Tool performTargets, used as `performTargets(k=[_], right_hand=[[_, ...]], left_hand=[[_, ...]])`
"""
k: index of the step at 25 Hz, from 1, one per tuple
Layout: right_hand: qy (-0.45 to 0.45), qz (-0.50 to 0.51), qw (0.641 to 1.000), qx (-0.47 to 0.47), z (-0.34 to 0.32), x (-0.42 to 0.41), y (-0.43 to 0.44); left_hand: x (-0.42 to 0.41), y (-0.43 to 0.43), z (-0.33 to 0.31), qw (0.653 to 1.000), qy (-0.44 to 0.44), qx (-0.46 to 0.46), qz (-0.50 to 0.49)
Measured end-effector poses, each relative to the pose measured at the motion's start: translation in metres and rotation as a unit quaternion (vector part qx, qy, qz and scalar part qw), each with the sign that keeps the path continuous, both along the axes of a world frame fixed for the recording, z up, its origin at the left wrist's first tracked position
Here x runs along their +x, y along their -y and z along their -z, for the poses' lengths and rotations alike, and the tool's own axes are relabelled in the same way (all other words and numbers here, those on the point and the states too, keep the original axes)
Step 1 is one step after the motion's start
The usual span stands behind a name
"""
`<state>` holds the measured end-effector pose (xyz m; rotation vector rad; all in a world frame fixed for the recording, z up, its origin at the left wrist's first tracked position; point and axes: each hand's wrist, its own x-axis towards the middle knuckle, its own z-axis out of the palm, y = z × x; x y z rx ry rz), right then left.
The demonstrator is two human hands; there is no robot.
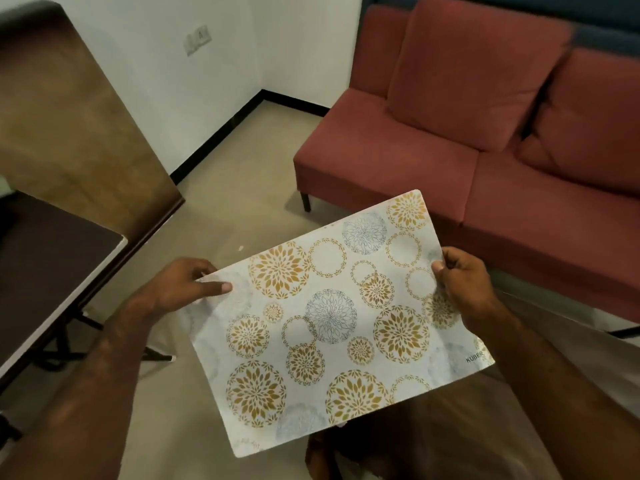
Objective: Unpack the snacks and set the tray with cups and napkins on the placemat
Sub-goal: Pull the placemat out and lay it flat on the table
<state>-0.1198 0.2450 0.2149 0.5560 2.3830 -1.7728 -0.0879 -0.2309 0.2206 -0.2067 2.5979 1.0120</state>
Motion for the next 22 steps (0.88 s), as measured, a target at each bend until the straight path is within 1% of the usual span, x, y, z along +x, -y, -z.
performTargets(k=[2, 3, 5, 6, 8, 10, 13, 16, 19, 22], right_hand=[[-0.002, 0.024, 1.0, 0.005, 0.0, 0.002, -0.013], [-0.003, 0.039, 0.999, 0.006, -0.001, 0.004, -0.018], [-0.009, 0.076, 0.997, 0.003, -0.006, 0.007, -0.031], [-0.011, 0.095, 0.995, 0.001, -0.008, 0.009, -0.036], [-0.017, 0.135, 0.991, -0.007, -0.01, 0.013, -0.047], [-0.024, 0.181, 0.983, -0.009, -0.014, 0.016, -0.058], [-0.03, 0.22, 0.975, 0.016, -0.018, 0.022, -0.079], [-0.039, 0.243, 0.968, 0.042, -0.018, 0.034, -0.101], [-0.04, 0.265, 0.962, 0.058, -0.013, 0.05, -0.121], [-0.03, 0.301, 0.952, 0.054, -0.008, 0.071, -0.149]], left_hand=[[0.001, 0.005, 0.001, 0.997, -0.032, 0.034, -0.069], [0.001, 0.004, 0.001, 0.989, -0.033, 0.082, -0.115], [0.0, -0.008, 0.003, 0.959, -0.001, 0.204, -0.197], [-0.001, -0.018, 0.004, 0.945, 0.018, 0.246, -0.215], [-0.002, -0.046, 0.007, 0.934, 0.042, 0.289, -0.206], [-0.003, -0.079, 0.013, 0.924, 0.024, 0.323, -0.202], [-0.01, -0.121, 0.019, 0.927, -0.035, 0.313, -0.201], [-0.023, -0.157, 0.017, 0.942, -0.058, 0.292, -0.157], [-0.033, -0.188, 0.017, 0.951, -0.063, 0.272, -0.13], [-0.039, -0.215, 0.019, 0.955, -0.044, 0.272, -0.107]])
